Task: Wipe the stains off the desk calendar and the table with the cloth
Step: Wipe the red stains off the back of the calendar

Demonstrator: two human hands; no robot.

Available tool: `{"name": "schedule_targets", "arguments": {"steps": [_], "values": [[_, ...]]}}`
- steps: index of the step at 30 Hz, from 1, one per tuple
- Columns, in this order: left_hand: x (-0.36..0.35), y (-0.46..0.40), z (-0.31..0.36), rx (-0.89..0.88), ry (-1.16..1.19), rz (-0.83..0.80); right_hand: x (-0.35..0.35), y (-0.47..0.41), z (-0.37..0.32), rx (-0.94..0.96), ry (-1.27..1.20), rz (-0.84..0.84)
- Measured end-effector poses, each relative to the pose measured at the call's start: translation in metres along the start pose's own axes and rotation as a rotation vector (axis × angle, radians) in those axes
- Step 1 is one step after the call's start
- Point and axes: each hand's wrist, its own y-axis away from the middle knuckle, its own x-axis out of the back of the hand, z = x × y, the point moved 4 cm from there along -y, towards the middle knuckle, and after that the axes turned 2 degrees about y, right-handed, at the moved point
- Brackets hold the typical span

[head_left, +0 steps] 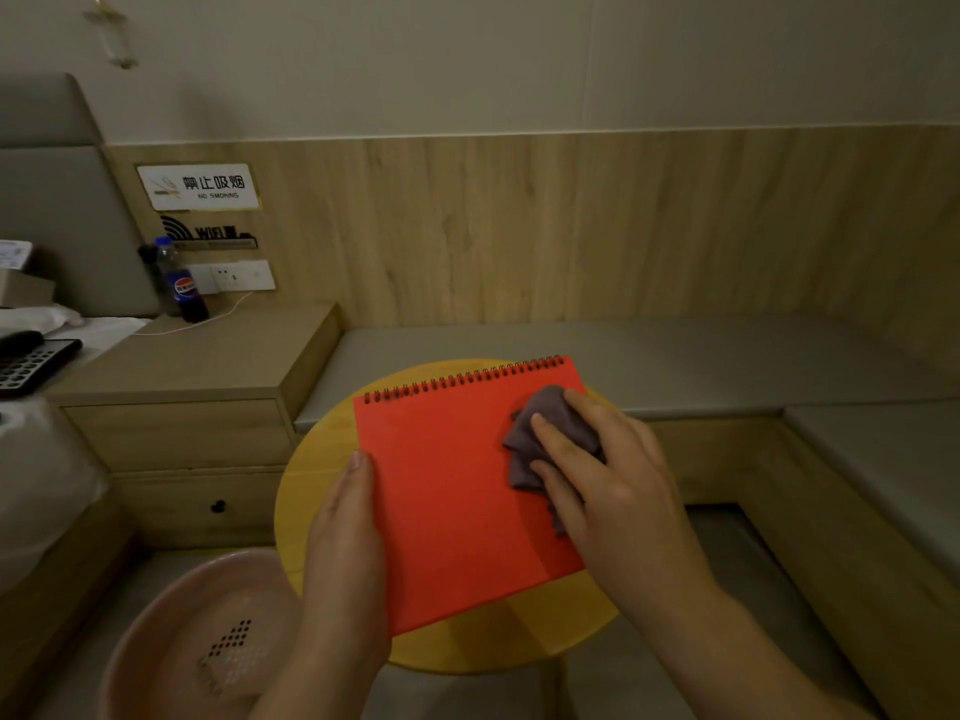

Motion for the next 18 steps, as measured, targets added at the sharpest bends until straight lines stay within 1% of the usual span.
{"name": "schedule_targets", "arguments": {"steps": [2,7,11,15,18], "values": [[0.000,0.000,0.001,-0.001,-0.023,-0.007,0.003,0.000,0.003,-0.032,0.002,0.032],[0.000,0.004,0.000,0.033,0.000,-0.015,0.012,0.002,0.017,-0.181,-0.006,0.164],[-0.002,0.006,0.002,0.038,0.006,-0.030,0.018,0.001,0.020,-0.195,0.017,0.250],[-0.005,0.008,0.000,0.042,0.006,-0.026,0.013,0.001,0.013,-0.194,-0.011,0.232],[-0.007,0.006,0.000,-0.014,0.004,-0.020,0.007,0.001,0.003,-0.180,-0.040,0.219]]}}
